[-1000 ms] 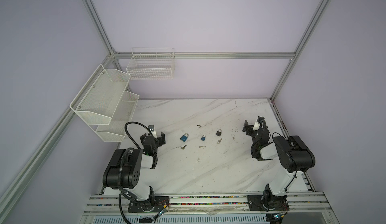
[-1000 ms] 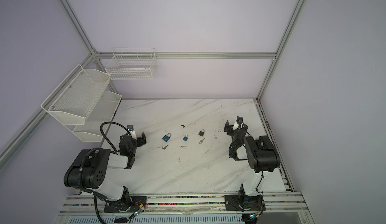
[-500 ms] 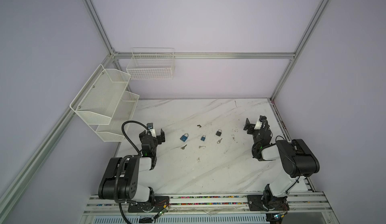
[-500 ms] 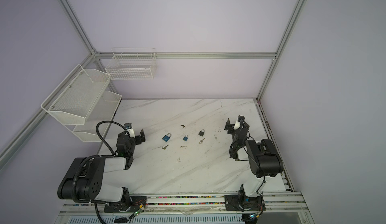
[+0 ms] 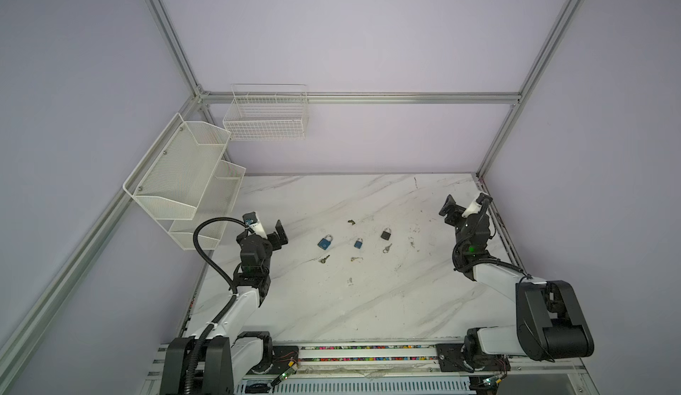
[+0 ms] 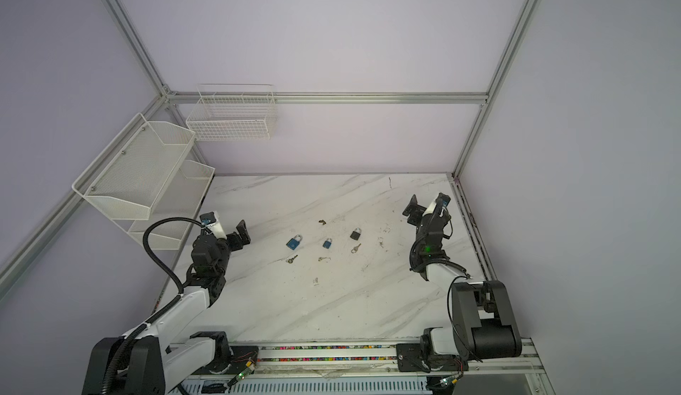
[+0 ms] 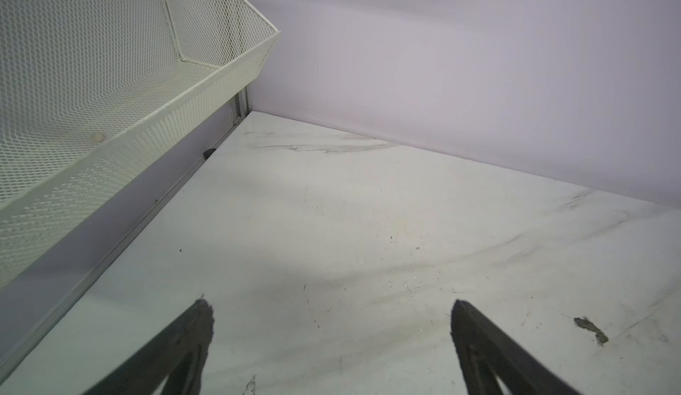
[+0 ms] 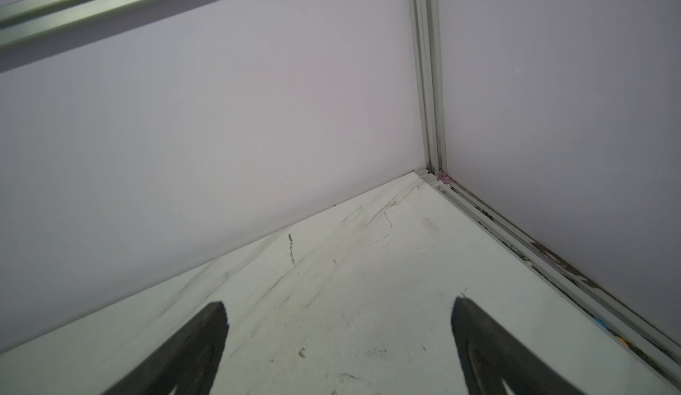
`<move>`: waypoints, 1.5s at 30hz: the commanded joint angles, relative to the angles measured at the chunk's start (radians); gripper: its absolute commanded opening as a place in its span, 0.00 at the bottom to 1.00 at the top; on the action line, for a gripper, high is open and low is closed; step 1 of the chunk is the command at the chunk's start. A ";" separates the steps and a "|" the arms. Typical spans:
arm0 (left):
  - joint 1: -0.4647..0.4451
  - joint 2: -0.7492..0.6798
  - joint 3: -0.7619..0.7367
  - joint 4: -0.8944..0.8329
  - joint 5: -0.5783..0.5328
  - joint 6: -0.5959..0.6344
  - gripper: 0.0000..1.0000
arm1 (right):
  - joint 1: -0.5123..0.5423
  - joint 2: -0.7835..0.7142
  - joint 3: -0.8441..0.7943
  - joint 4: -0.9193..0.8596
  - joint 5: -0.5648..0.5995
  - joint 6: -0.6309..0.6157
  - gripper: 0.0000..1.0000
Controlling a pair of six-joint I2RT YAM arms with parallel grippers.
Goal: Unlock with the key
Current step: 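Move the right gripper over the silver key while the left gripper advances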
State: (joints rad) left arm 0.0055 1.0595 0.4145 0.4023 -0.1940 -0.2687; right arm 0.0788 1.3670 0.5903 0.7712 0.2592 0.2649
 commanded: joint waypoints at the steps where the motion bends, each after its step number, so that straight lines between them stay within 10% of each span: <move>1: 0.003 -0.044 0.128 -0.144 -0.039 -0.215 1.00 | 0.003 -0.026 0.076 -0.300 0.019 0.204 0.98; 7: 0.008 -0.091 0.139 -0.255 -0.077 -0.382 1.00 | -0.001 -0.051 0.112 -0.455 -0.078 0.332 0.98; 20: -0.021 -0.104 0.185 -0.375 0.273 -0.426 1.00 | 0.027 0.001 0.226 -0.718 -0.300 0.359 0.98; 45: -0.561 0.155 0.371 -0.410 0.168 -0.401 1.00 | 0.420 0.128 0.305 -1.033 -0.252 0.442 0.92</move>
State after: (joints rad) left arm -0.5194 1.1881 0.6861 -0.0460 0.0242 -0.6846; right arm 0.4736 1.4784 0.8730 -0.2031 -0.0559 0.6636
